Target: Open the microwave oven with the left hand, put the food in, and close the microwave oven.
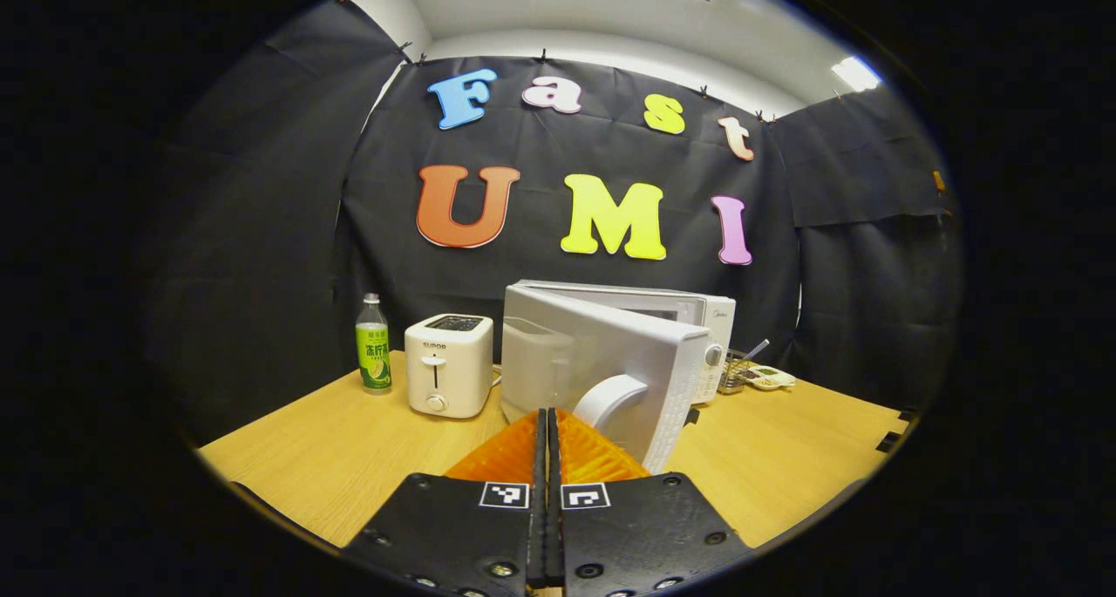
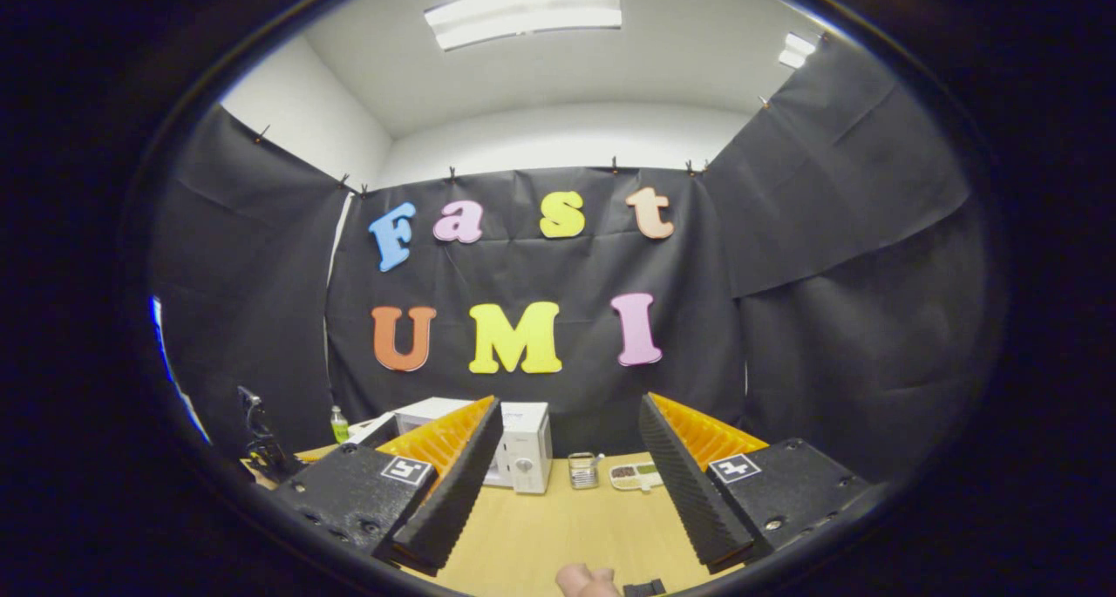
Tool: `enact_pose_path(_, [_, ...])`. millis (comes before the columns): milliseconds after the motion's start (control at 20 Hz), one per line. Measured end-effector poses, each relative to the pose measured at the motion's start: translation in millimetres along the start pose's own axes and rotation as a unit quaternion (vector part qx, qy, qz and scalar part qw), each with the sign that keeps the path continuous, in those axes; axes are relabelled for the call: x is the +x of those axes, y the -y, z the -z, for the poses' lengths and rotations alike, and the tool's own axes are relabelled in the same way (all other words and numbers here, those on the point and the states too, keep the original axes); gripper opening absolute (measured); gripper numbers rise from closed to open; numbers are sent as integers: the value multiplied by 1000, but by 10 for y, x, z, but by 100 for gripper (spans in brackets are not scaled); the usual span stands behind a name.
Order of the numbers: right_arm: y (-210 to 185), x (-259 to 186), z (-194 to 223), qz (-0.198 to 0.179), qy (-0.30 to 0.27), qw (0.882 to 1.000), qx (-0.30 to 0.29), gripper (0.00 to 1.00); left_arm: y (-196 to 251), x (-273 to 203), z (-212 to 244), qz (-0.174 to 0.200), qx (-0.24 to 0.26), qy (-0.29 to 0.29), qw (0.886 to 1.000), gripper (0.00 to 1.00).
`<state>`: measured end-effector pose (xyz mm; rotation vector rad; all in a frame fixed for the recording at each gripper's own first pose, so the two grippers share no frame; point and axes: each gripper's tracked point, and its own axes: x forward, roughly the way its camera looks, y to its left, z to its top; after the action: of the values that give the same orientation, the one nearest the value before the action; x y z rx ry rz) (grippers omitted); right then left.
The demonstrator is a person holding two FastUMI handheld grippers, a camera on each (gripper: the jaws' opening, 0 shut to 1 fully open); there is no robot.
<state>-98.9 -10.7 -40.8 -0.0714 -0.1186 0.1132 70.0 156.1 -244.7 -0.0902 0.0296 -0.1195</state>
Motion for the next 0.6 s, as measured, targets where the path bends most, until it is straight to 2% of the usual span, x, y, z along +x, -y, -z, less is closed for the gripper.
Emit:
enact_pose_path(300, [87,-203,38,-17,-8,1000,13,100,483,170,169,26,5,-12,1000,0])
enact_pose_path(350, [79,-203,81,-22,-9,1000,17,91,548,233,216,29,12,-18,999,0])
enact_pose_path(400, [86,-220,99,-25,-10,999,20,100,602,299,227,29,18,-19,999,0])
enact_pose_path(600, [124,-183,192,-28,-19,999,33,100,881,622,351,61,2,-29,998,0])
